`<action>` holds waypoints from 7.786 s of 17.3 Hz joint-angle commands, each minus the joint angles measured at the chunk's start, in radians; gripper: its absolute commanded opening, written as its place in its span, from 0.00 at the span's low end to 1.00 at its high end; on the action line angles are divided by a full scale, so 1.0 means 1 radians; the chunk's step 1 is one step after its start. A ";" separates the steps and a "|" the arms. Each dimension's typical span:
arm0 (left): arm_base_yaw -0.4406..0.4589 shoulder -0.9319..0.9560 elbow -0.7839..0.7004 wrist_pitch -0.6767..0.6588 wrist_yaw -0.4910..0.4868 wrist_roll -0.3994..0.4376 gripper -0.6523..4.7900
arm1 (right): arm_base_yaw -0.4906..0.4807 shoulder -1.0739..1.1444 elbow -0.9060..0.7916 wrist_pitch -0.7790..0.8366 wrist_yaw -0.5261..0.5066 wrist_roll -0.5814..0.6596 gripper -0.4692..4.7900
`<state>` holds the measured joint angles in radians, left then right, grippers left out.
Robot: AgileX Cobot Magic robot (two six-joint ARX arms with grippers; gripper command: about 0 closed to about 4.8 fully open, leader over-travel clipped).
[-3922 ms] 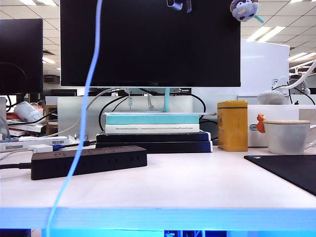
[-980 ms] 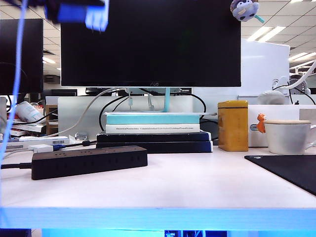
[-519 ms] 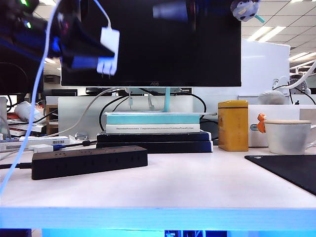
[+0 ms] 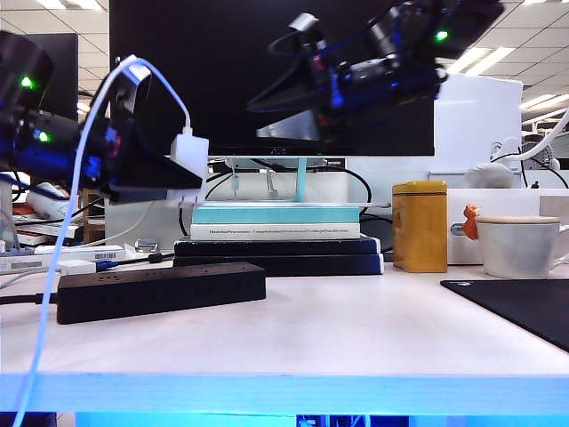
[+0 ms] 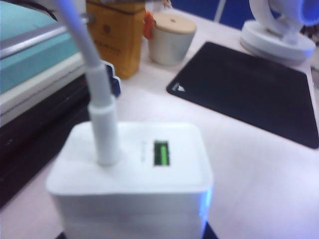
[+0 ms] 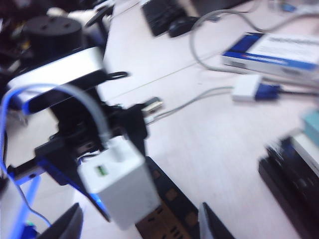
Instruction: Plug the white charger into the left socket.
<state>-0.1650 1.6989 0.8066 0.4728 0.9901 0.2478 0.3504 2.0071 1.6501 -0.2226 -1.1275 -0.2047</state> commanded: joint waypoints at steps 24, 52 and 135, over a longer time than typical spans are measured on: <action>0.002 0.207 -0.002 0.307 -0.006 -0.016 0.37 | 0.123 0.112 0.005 0.077 0.127 -0.263 0.67; -0.007 0.253 -0.002 0.257 -0.097 0.033 0.37 | 0.135 0.113 0.005 0.011 0.214 -0.267 0.51; -0.043 0.113 -0.014 -0.108 -0.326 0.082 0.76 | 0.270 0.168 0.007 -0.574 0.658 -0.402 0.17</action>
<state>-0.2089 1.8122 0.7937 0.3809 0.6861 0.3428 0.6109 2.1128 1.7092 -0.4881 -0.5503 -0.6041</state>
